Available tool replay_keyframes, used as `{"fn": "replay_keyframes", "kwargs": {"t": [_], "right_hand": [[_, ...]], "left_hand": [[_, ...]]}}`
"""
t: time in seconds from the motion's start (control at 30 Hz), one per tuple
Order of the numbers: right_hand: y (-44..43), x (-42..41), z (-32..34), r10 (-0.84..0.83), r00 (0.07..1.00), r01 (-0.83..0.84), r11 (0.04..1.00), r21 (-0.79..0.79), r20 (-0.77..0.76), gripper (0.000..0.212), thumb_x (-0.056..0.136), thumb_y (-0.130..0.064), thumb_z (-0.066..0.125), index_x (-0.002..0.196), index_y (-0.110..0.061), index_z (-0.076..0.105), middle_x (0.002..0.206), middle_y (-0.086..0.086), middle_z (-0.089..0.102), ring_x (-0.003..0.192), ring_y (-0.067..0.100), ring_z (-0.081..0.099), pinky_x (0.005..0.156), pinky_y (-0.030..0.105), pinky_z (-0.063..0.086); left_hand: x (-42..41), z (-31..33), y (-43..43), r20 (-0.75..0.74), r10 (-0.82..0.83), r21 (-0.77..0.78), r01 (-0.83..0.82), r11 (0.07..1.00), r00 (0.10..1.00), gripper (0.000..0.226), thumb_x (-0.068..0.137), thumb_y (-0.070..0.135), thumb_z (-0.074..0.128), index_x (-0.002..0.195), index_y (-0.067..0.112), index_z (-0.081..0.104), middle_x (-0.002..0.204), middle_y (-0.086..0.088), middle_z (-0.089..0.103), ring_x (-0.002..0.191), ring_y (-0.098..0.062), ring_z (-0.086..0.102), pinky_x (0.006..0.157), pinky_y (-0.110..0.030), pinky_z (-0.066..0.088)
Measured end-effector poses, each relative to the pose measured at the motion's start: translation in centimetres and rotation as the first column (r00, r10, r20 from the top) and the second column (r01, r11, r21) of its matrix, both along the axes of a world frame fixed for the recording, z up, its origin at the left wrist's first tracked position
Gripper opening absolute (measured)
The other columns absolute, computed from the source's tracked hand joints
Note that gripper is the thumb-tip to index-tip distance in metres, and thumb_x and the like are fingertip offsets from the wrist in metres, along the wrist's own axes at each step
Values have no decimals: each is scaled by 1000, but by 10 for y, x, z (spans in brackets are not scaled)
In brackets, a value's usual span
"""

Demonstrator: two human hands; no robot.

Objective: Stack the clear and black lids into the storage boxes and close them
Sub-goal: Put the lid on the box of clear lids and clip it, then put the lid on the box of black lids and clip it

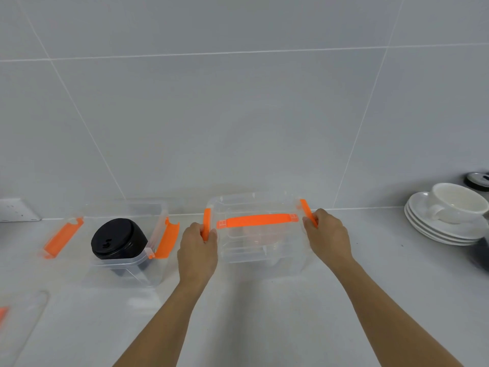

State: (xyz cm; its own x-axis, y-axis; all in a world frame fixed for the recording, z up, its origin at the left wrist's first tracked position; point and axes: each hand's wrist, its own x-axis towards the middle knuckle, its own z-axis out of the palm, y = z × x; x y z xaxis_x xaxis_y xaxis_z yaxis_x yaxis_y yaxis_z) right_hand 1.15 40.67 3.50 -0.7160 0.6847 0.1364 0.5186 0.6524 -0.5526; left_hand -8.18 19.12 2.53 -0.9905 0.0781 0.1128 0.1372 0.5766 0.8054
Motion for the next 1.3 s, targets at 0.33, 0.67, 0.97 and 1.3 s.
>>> {"fn": "replay_keyframes", "kwargs": {"t": [0.33, 0.67, 0.97, 1.3], "right_hand": [[-1, 3, -3, -15, 998, 12, 999, -50, -60, 26, 92, -35, 44, 92, -10, 51, 76, 2, 54, 62, 16, 49, 51, 28, 31], [10, 2, 36, 119, 927, -139, 990, 29, 356, 37, 89, -46, 43, 102, -12, 49, 92, 6, 55, 86, 27, 56, 72, 33, 41], [-60, 11, 87, 214, 968, -236, 955, 178, 133, 53, 87, -49, 50, 131, -20, 41, 121, 3, 59, 104, 25, 58, 83, 37, 45], [-223, 3, 54, 409, 906, -336, 854, 397, -112, 79, 82, -58, 51, 146, -25, 19, 148, 9, 35, 137, 23, 31, 110, 40, 26]], "left_hand": [[-2, 5, -12, 16, -66, -142, 68, 988, 998, 37, 92, 40, 47, 116, 13, 53, 92, 0, 61, 80, -21, 60, 68, -30, 45], [-14, 41, -44, 237, -198, -376, 278, 884, 951, 58, 85, 57, 46, 130, 21, 51, 129, 0, 58, 96, -14, 53, 76, -27, 37], [-5, 96, -111, 211, -302, -520, 368, 771, 930, 59, 80, 56, 53, 134, 37, 42, 131, 8, 53, 110, -16, 55, 83, -31, 44], [23, 77, -252, -342, -319, -510, 111, 853, 884, 66, 86, 58, 44, 146, 35, 27, 156, 11, 26, 144, -12, 21, 115, -28, 16]]}}
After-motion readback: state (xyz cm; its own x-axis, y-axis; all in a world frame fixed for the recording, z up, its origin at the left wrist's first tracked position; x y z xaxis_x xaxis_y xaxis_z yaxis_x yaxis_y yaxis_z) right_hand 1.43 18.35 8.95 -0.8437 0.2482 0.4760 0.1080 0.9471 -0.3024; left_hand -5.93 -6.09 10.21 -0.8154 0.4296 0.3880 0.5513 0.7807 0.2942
